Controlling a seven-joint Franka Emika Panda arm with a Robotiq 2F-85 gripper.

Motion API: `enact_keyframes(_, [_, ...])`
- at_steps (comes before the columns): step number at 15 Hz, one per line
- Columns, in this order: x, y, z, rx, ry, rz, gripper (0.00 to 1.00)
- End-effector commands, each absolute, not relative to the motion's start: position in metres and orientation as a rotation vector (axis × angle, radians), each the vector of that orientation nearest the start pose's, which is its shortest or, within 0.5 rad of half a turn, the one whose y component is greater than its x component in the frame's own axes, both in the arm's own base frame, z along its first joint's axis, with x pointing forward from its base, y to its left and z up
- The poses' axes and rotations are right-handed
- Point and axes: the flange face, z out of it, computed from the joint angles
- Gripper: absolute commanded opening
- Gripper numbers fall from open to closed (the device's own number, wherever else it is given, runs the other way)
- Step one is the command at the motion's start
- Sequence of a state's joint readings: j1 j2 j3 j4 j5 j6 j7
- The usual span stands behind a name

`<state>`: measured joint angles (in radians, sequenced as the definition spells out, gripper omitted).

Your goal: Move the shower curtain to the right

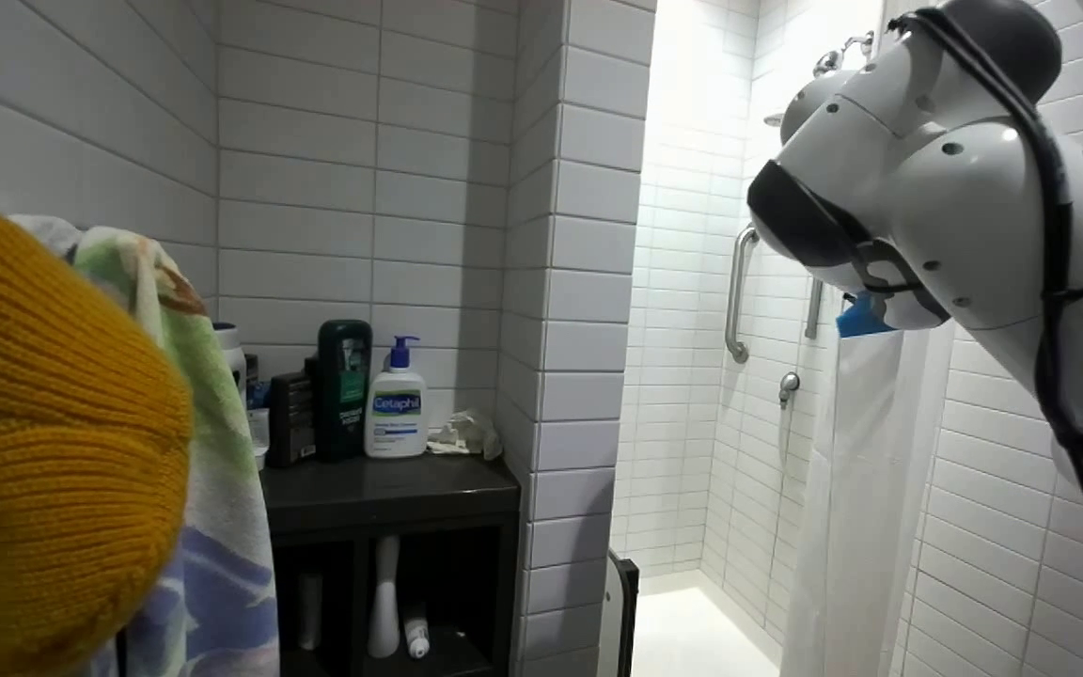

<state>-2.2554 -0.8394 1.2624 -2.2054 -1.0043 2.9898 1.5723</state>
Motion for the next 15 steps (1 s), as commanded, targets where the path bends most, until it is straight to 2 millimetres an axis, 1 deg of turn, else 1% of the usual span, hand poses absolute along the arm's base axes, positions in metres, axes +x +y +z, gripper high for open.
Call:
enact_keyframes(1, [0.427,-0.302,0.486,1.704,-1.096,1.051,1.0])
enact_keyframes(5, [0.428,-0.258,0.483,1.893,-1.051,1.107,1.0])
enact_keyframes(10, [0.42,-0.196,0.485,2.046,-0.975,1.19,1.0])
enact_keyframes(12, [0.421,-0.175,0.489,2.055,-0.932,1.224,1.0])
enact_keyframes(13, [0.423,-0.169,0.489,2.057,-0.918,1.233,0.9])
enact_keyframes(14, [0.426,-0.164,0.49,2.035,-0.894,1.239,0.74])
enact_keyframes(15, [0.428,-0.16,0.491,2.032,-0.875,1.244,0.68])
